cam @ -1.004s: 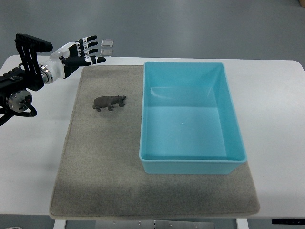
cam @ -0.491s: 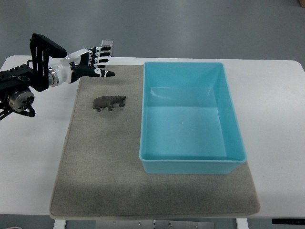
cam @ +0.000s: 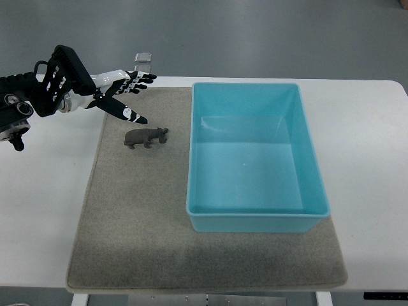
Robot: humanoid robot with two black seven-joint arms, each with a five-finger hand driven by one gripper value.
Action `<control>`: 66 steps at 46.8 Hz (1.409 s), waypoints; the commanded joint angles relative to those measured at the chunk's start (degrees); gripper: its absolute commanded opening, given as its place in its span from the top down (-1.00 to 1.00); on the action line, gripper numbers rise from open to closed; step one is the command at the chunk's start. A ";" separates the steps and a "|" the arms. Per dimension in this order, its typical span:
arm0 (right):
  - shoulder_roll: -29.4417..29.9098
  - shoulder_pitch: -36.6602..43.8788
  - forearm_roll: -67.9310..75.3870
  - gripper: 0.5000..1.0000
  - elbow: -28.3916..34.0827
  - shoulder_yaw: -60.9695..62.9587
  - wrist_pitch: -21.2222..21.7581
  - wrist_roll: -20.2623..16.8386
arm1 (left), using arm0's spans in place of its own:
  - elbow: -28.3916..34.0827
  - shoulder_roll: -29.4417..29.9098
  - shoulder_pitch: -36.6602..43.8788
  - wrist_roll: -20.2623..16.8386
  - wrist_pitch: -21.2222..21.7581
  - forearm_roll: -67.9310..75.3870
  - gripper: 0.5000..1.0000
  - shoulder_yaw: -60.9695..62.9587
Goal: Place brown hippo in blue box with left hand
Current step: 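Lower the left hand fingers down onto the brown hippo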
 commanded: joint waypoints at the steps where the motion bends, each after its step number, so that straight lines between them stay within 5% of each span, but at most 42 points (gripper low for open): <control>1: 0.00 0.00 0.00 -0.74 0.00 0.00 -0.02 0.00 | 0.04 0.07 0.11 0.13 0.42 3.80 -0.98 0.05; 43: 0.00 0.00 0.00 -0.74 0.00 0.00 -0.02 0.00 | 0.74 -0.29 1.16 1.19 3.15 10.92 -0.67 1.45; 66: 0.00 0.00 0.00 -0.74 0.00 0.00 -0.02 0.00 | 0.83 -0.55 1.16 1.10 4.20 12.59 -0.31 3.13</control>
